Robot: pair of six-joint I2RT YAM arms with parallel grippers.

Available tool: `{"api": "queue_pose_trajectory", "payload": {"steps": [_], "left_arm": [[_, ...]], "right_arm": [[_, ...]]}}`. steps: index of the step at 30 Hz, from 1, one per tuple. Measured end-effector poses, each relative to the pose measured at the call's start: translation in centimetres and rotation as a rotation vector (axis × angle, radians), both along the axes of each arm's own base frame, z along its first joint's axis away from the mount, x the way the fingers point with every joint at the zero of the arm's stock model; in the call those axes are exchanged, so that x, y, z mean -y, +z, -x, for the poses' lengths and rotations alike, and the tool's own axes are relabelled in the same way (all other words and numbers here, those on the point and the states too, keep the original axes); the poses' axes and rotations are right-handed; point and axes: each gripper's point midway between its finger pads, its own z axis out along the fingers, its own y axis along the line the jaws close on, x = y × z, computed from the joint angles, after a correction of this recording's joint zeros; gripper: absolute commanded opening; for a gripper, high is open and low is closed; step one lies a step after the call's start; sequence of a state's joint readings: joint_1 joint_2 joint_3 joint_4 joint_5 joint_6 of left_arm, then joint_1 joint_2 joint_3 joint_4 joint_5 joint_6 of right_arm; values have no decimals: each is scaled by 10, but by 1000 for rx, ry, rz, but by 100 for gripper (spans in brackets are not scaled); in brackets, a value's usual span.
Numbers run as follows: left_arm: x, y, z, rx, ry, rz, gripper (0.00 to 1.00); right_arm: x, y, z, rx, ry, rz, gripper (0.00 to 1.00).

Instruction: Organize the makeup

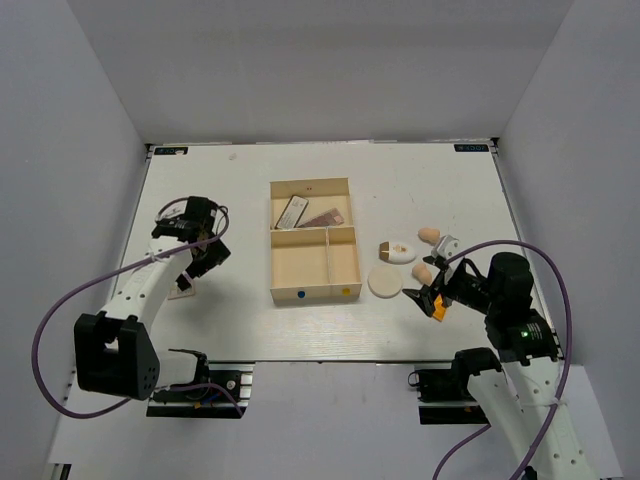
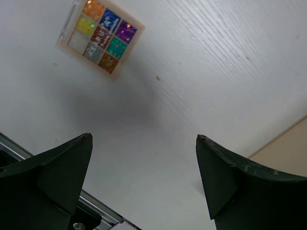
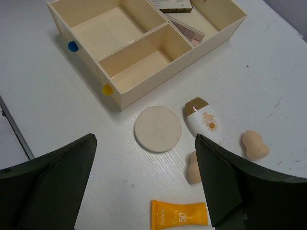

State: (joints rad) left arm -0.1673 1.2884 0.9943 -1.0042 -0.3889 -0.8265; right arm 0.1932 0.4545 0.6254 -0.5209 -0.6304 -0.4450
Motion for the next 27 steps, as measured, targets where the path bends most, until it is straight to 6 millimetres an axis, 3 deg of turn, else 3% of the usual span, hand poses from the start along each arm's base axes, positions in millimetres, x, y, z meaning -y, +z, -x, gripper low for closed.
{"api": "queue_pose_trajectory", "payload": {"steps": [7, 18, 27], "left_arm": [[-20, -19, 20, 30, 248, 15, 98], [-42, -62, 3, -58, 422, 49, 98], [-58, -74, -10, 21, 567, 119, 98]], "right_arm": [[0, 5, 4, 28, 2, -7, 89], [0, 5, 4, 25, 0, -9, 89], [0, 4, 3, 19, -1, -9, 89]]}}
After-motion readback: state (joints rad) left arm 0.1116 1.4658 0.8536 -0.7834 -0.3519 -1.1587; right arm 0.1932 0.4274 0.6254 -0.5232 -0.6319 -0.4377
